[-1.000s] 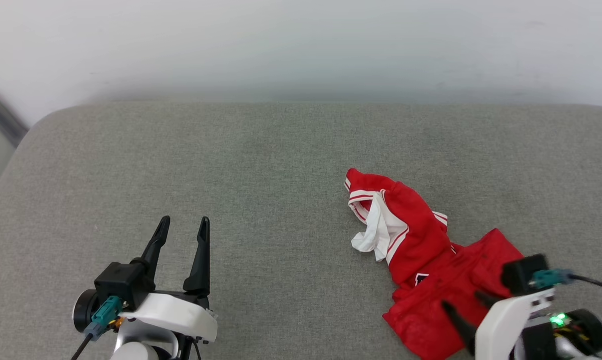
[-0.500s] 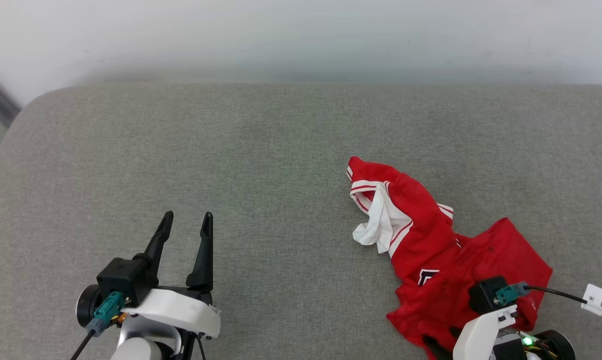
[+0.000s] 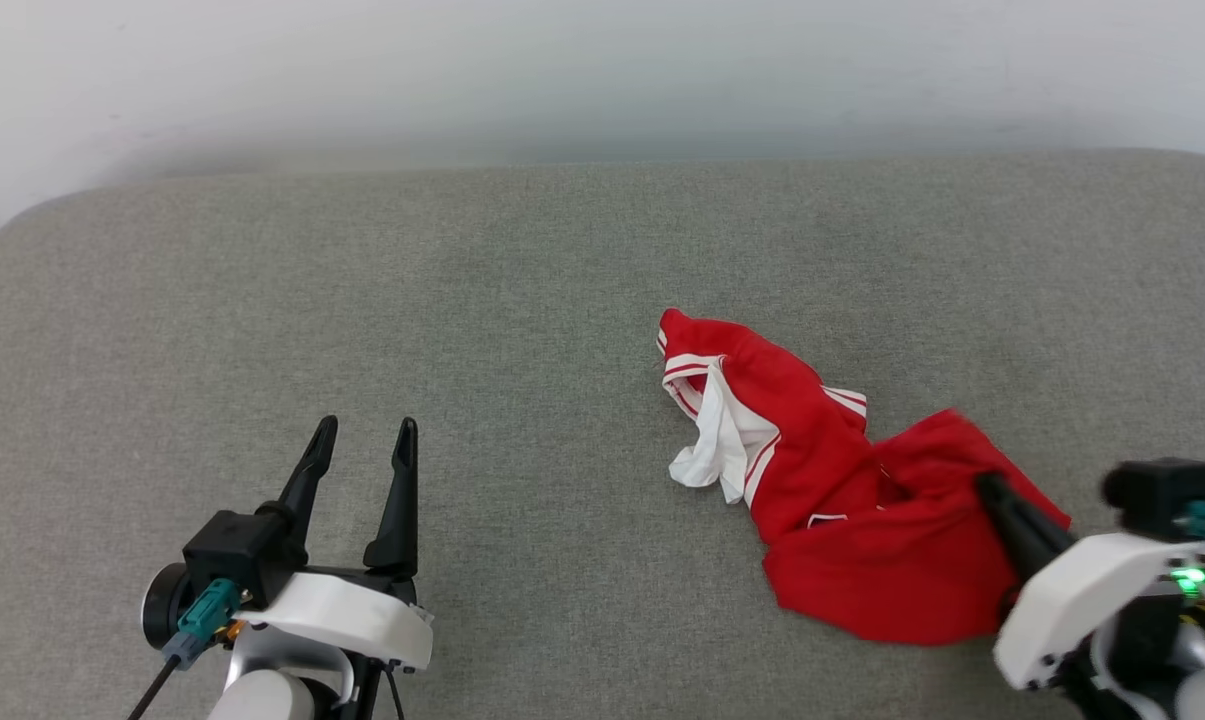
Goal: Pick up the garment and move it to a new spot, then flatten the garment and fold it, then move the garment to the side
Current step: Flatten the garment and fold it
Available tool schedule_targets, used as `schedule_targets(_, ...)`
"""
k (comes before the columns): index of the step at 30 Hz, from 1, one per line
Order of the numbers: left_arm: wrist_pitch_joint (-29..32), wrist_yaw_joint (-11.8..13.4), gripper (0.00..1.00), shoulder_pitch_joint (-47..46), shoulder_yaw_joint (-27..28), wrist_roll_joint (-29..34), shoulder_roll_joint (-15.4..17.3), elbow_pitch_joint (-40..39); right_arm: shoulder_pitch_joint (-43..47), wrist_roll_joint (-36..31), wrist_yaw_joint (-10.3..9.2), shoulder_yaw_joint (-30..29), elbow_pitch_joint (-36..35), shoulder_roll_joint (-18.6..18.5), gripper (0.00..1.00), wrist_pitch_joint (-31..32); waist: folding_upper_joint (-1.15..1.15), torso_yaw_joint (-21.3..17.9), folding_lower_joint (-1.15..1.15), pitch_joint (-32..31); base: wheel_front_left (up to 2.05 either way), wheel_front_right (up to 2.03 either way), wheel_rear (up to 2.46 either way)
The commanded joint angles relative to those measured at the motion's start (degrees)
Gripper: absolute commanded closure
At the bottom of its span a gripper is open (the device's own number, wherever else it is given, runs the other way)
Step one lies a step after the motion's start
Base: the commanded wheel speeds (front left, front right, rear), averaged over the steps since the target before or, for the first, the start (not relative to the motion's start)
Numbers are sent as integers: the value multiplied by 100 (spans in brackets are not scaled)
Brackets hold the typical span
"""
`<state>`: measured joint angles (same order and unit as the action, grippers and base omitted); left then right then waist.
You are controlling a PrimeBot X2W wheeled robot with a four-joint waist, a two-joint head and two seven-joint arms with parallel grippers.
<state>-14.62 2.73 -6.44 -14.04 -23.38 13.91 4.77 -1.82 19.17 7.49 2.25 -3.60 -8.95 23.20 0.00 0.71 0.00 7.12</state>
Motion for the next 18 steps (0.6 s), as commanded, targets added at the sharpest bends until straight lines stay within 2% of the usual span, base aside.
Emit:
schedule_targets(1, 10, 15, 0, -75, 3, 3, 29, -20, -52, -14, 0, -218, -24, 75, 100, -77, 0, -9, 0, 9, 0, 0, 0)
schedule_targets(2, 10, 17, 0, -88, -5, 2, 29, -25, -47, -29, 0, -443, -30, 134, 100, -137, 0, -10, 0, 15, 0, 0, 0)
schedule_targets(3, 10, 12, 0, -97, -21, 0, 27, -32, -3, 10, 0, -913, 93, 221, 100, -233, 0, 4, 0, 30, 0, 0, 0)
schedule_targets(7, 4, 0, 0, -106, -50, -23, 9, -10, 200, 42, 0, -1718, 351, 473, 100, -297, 0, 75, 0, 46, 0, 0, 0)
schedule_targets(9, -3, 5, 0, -114, -45, -40, 10, 7, 391, 165, 0, -2238, 803, 577, 100, -364, 0, 150, 0, 63, 0, 0, 0)
schedule_targets(13, -11, 17, 0, -110, -36, -44, 10, 24, 505, 352, 0, -2584, 1674, 612, 100, -543, 0, 210, 0, 70, 0, 0, 0)
schedule_targets(14, -14, 20, 0, -110, -35, -41, 9, 27, 493, 422, 0, -2583, 1876, 612, 96, -627, 0, 218, 0, 72, 0, 0, 0)
schedule_targets(16, -19, 25, 0, -104, -30, -47, 17, 32, 457, 476, -1, -2538, 2241, 615, 53, -814, 0, 221, 0, 66, 0, 0, 0)
schedule_targets(17, -21, 24, 0, -101, -16, -56, 36, 36, 422, 399, -2, -2518, 2335, 619, 2, -956, 0, 217, 0, 59, 0, 0, 0)
schedule_targets(18, -21, 29, 0, -98, -7, -60, 52, 37, 357, 424, -2, -2496, 2384, 619, 0, -1120, 0, 209, 0, 55, 0, 0, 0)
